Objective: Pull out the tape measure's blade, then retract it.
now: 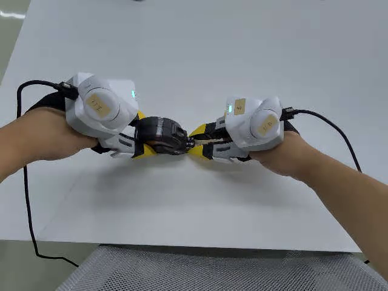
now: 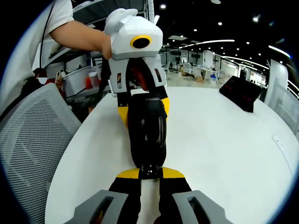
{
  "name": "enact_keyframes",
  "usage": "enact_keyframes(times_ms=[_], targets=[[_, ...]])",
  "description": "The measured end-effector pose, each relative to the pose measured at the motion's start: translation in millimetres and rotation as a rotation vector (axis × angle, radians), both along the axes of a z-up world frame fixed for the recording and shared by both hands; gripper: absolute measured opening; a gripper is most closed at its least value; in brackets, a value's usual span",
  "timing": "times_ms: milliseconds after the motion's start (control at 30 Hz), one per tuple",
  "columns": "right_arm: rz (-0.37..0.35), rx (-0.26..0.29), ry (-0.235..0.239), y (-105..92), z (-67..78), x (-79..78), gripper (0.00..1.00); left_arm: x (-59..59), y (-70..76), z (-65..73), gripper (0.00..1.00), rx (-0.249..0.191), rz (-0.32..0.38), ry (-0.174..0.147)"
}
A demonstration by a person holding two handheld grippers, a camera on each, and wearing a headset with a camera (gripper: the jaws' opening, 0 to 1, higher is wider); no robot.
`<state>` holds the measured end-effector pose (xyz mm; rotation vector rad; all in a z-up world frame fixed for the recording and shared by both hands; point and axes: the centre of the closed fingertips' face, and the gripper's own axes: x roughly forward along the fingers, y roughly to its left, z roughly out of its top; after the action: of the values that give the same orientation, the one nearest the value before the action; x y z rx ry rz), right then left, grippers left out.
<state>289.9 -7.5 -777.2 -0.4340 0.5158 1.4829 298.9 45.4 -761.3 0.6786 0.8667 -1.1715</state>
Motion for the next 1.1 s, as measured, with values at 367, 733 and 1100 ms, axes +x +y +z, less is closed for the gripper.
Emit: enact_keyframes(times_ms=[367, 733, 1100], targets=[[0.007, -0.007, -0.009, -0.5, 0.7, -0.4, 0.1, -0.6, 0.2, -0.4, 0.28, 0.008, -0.017, -0.011], [0.0, -0.007, -0.006, -10.6, 2.9, 1.1, 0.1, -0.3, 0.7, -0.4, 0.28, 0.009, -0.013, -0.008], [-0.017, -0.018, -0.005, -26.8, 7.1, -0.7, 0.1, 0.2, 0.4, -0.7, 0.28, 0.008, -0.012, -0.005]])
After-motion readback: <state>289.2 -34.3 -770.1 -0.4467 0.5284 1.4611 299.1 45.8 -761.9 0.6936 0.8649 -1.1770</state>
